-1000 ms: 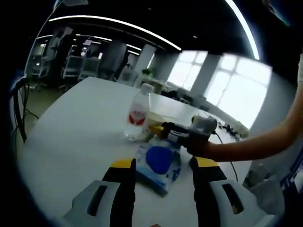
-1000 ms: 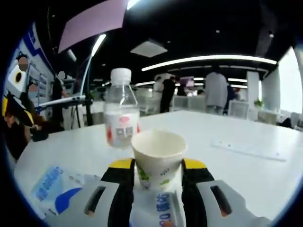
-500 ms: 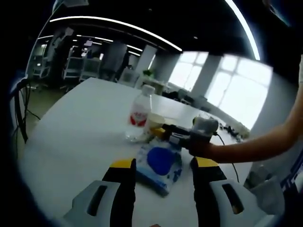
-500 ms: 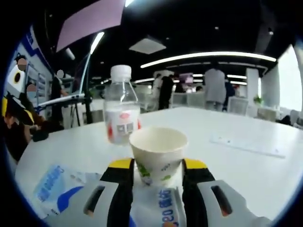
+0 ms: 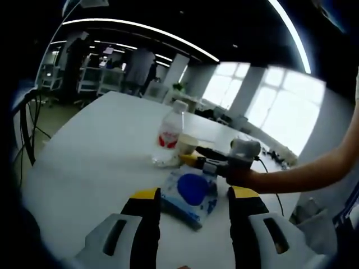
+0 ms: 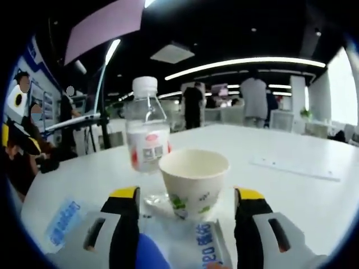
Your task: Arrange the tabletop items into an orderly group along one side of the table until the central work area is clear of visible clutter.
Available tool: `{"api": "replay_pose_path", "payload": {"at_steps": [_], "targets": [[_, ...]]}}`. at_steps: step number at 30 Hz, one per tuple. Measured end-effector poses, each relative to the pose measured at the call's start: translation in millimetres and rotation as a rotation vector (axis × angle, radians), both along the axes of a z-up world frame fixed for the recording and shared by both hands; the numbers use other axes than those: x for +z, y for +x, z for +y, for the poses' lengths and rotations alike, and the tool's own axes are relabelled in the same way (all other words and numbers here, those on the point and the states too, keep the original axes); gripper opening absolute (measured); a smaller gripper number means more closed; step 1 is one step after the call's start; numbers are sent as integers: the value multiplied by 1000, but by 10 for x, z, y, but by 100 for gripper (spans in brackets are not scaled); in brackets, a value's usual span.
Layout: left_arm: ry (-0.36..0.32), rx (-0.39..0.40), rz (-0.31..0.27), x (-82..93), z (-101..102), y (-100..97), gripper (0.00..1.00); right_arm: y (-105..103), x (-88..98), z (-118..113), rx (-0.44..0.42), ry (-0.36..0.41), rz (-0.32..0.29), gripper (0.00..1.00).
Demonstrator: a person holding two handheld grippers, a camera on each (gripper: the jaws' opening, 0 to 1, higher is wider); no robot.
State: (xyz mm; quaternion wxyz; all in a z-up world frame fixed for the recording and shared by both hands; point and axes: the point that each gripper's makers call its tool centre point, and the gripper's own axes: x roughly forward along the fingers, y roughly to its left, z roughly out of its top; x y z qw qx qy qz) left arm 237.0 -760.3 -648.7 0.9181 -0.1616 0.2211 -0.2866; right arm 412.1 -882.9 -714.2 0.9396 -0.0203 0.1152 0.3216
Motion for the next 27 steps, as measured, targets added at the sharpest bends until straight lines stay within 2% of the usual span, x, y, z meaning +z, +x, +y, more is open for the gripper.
{"api": "replay_pose_path", "payload": {"at_steps": [14,17,24,27], "targets": [[-2,5,-5,39,22,40,49,-69,54,-108,-4,-12,25,82],[29,-1,-8,38,40,34,50,-133,47,-123,-5,-16,36,83],[30,-1,-5,52,57,0,51,-243,54,-197,-12,-11,74,88],[30,-4,-1,45,55,-23,52,-298,89,-237,-11,-23,71,89]]}}
